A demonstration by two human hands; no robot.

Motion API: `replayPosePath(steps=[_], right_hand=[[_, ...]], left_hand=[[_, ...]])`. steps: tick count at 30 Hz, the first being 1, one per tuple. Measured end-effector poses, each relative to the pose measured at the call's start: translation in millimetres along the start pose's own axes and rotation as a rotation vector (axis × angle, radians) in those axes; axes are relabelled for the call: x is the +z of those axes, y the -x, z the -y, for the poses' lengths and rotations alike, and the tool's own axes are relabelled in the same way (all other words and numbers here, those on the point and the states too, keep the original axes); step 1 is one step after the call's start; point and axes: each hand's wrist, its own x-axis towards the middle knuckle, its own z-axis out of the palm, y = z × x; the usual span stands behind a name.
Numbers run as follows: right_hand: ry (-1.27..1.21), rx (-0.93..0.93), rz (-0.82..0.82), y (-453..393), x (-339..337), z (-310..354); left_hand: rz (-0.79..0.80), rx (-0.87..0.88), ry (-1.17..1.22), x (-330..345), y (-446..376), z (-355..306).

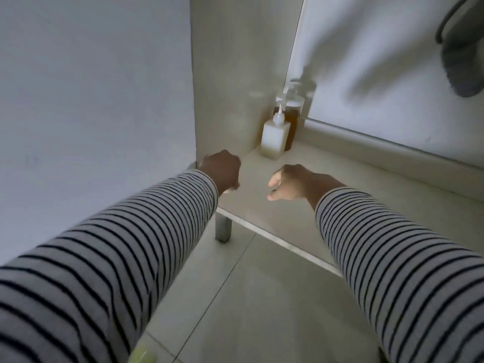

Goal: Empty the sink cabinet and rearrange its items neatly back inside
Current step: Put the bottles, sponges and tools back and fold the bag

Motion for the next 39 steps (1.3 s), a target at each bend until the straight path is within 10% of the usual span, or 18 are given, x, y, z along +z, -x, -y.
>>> replayPosePath(steps=[20,39], right_hand=[[-0.032,-0.553,0.407,64.8,196.8,128.4],[-0.142,-0.984,0.466,53.3,310.0,134.2]], left_hand=[[0.425,-0.372,0.422,154.7,268.3,141.5],[-0.042,-0.649,0.606,280.4,343.3,103.8]])
